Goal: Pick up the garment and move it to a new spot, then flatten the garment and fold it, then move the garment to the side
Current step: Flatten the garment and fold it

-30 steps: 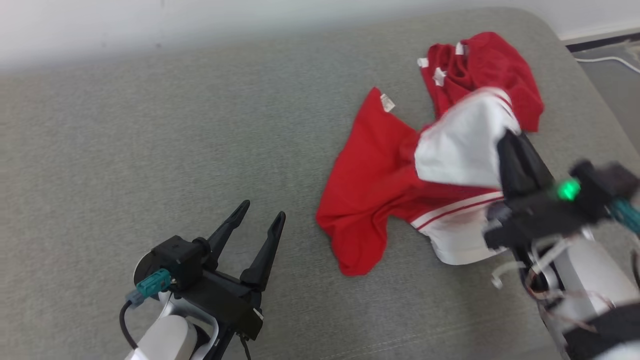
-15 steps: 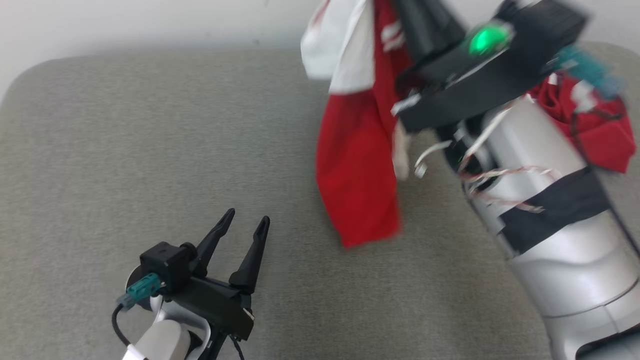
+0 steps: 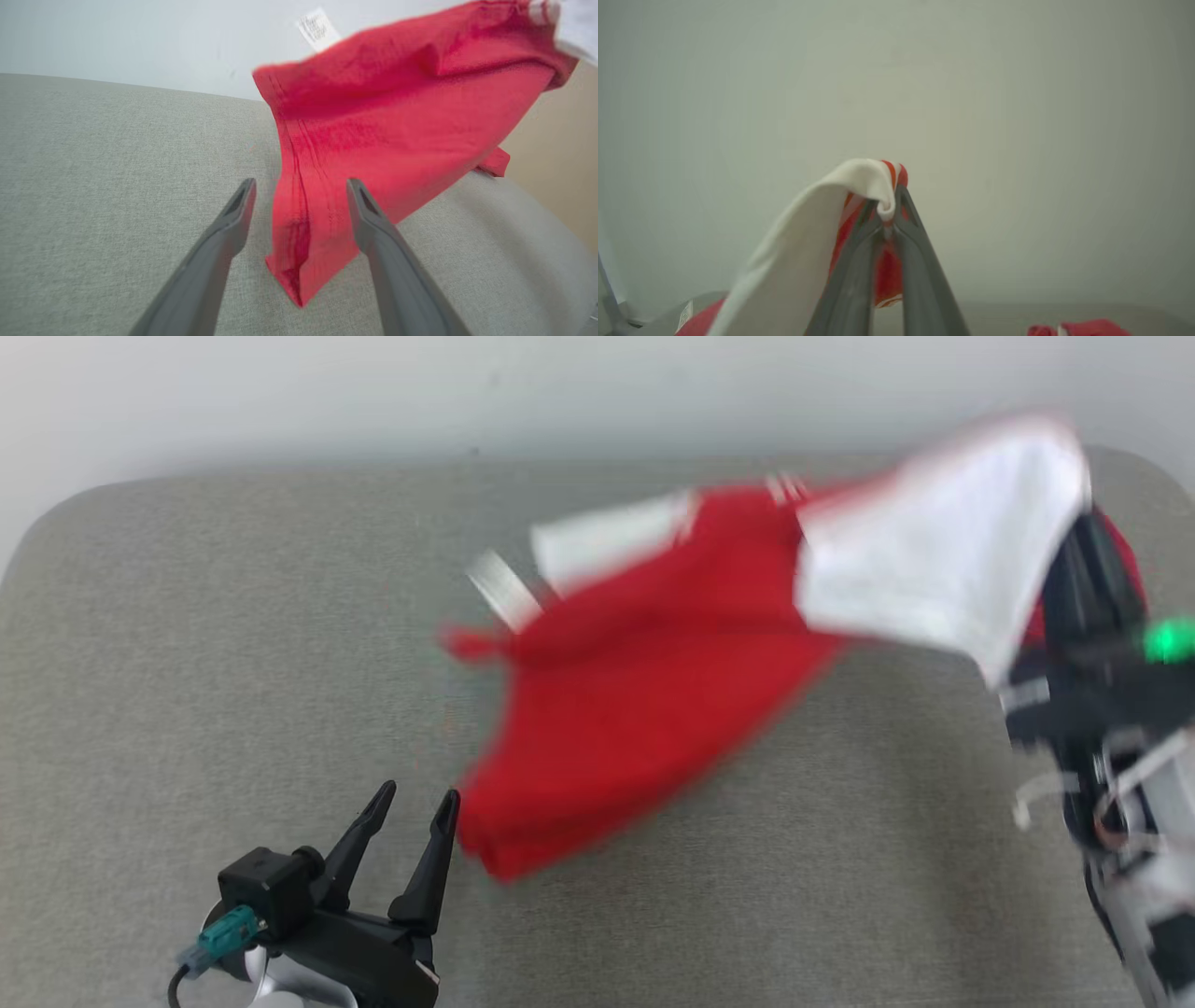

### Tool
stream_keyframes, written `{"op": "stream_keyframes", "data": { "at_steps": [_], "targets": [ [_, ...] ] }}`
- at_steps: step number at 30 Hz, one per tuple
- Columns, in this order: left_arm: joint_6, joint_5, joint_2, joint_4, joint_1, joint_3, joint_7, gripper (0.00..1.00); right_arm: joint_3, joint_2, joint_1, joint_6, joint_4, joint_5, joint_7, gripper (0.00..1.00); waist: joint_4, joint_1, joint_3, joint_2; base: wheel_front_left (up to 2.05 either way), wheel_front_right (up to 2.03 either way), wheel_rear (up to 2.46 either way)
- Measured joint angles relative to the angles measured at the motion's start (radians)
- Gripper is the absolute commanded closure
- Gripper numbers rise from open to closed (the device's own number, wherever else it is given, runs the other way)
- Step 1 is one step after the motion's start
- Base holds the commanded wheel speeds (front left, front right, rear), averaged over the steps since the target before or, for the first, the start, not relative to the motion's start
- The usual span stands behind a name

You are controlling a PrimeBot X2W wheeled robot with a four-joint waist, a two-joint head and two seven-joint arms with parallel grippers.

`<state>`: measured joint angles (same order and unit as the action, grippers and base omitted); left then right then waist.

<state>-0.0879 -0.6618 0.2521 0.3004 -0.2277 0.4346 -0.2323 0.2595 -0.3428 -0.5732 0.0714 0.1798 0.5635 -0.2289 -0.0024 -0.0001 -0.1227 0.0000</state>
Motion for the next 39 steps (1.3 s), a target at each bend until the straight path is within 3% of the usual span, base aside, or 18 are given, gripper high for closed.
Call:
{"op": "stream_keyframes", "data": {
  "at_steps": [5, 9, 18, 25, 39],
  "targets": [
    [0.0, 0.0, 0.007, -0.02, 0.011, 0.0, -0.003, 0.0, -0.04, -0.032, 0.256, -0.047, 0.049, 0.012, 0.0, 1.0, -0.038, 0.0, -0.009, 0.0, 0.0, 0.0, 0.0],
    [-0.001, 0.005, 0.01, -0.039, 0.009, 0.008, -0.003, 0.0, -0.055, -0.011, 0.334, -0.059, 0.101, 0.044, -0.001, 1.0, -0.061, 0.0, -0.028, 0.0, 0.0, 0.0, 0.0],
    [-0.019, 0.049, 0.003, -0.041, -0.137, 0.081, 0.049, 0.0, -0.025, 0.058, 0.333, -0.056, 0.146, 0.06, -0.01, 1.0, -0.085, 0.0001, -0.086, 0.0, 0.0, 0.0, 0.0],
    [-0.027, 0.035, -0.002, 0.072, -0.232, 0.09, 0.12, 0.0, 0.006, 0.095, 0.265, -0.036, 0.146, 0.052, -0.011, 1.0, -0.115, 0.0001, -0.124, 0.0001, 0.0, 0.0, 0.0],
    [-0.035, -0.026, -0.022, 0.289, -0.36, 0.087, 0.216, 0.0, 0.014, 0.128, 0.231, -0.026, 0.147, 0.026, -0.02, 1.0, -0.179, 0.0002, -0.186, 0.0, 0.0, 0.0, 0.0]
  ]
}}
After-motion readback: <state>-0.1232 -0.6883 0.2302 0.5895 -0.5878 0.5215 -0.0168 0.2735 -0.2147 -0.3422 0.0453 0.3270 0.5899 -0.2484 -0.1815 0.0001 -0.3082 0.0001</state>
